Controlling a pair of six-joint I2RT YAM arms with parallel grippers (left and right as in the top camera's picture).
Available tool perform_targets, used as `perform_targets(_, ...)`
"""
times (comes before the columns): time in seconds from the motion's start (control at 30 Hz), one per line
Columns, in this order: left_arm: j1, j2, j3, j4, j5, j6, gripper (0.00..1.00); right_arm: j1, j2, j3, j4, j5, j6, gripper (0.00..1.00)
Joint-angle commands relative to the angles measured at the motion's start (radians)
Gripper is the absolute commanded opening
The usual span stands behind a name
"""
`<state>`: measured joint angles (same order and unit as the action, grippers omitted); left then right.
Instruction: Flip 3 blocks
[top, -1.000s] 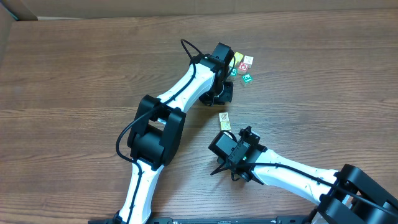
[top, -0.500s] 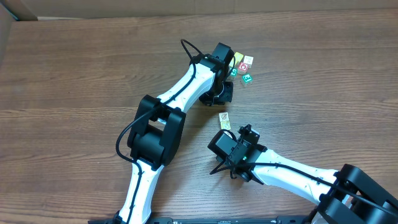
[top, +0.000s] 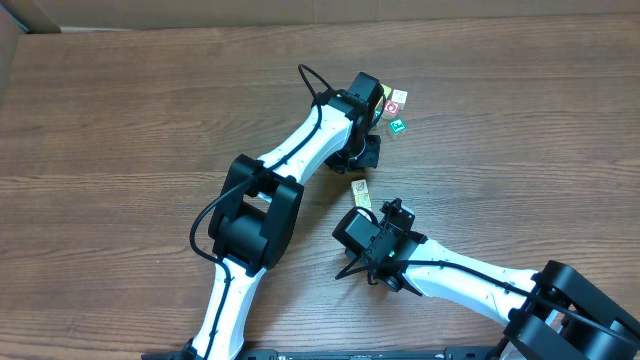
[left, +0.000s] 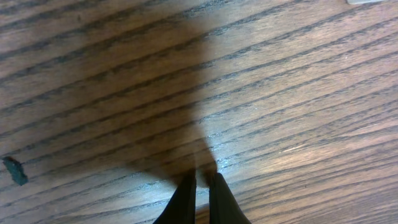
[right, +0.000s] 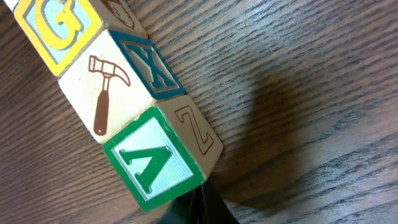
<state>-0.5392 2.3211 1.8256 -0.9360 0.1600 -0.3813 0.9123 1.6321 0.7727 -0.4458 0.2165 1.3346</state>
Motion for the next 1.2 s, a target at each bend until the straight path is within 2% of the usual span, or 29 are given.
perform_targets(0.0,-0.013,0.038,-0.011,-0.003,-0.014,0.007,0.04,0.003,0.009,0.012,0.009,0.006,0.005,0.04)
perform_targets(0.47,0.006,0.048,0.012,0.027,-0.037,0.007,0.04,0.003,0.009,0.012,0.006,-0.008,0.005,0.04)
perform_targets(0.67,0.041,0.048,0.148,-0.06,-0.039,0.007,0.04,0.003,0.008,0.012,0.006,-0.011,0.003,0.04)
perform_targets(0.87,0.089,0.046,0.367,-0.258,-0.08,0.007,0.04,0.003,-0.035,0.044,-0.072,-0.012,-0.011,0.04)
perform_targets(0.97,0.114,0.033,0.463,-0.357,-0.138,0.007,0.04,0.003,-0.097,0.089,-0.134,-0.017,-0.113,0.05)
perform_targets(1.13,0.163,0.002,0.561,-0.508,-0.328,-0.026,0.04,-0.016,-0.223,0.19,-0.26,-0.02,-0.346,0.15)
perform_targets(1.17,0.177,-0.008,0.563,-0.525,-0.358,-0.033,0.04,-0.032,-0.247,0.209,-0.282,-0.025,-0.384,0.21)
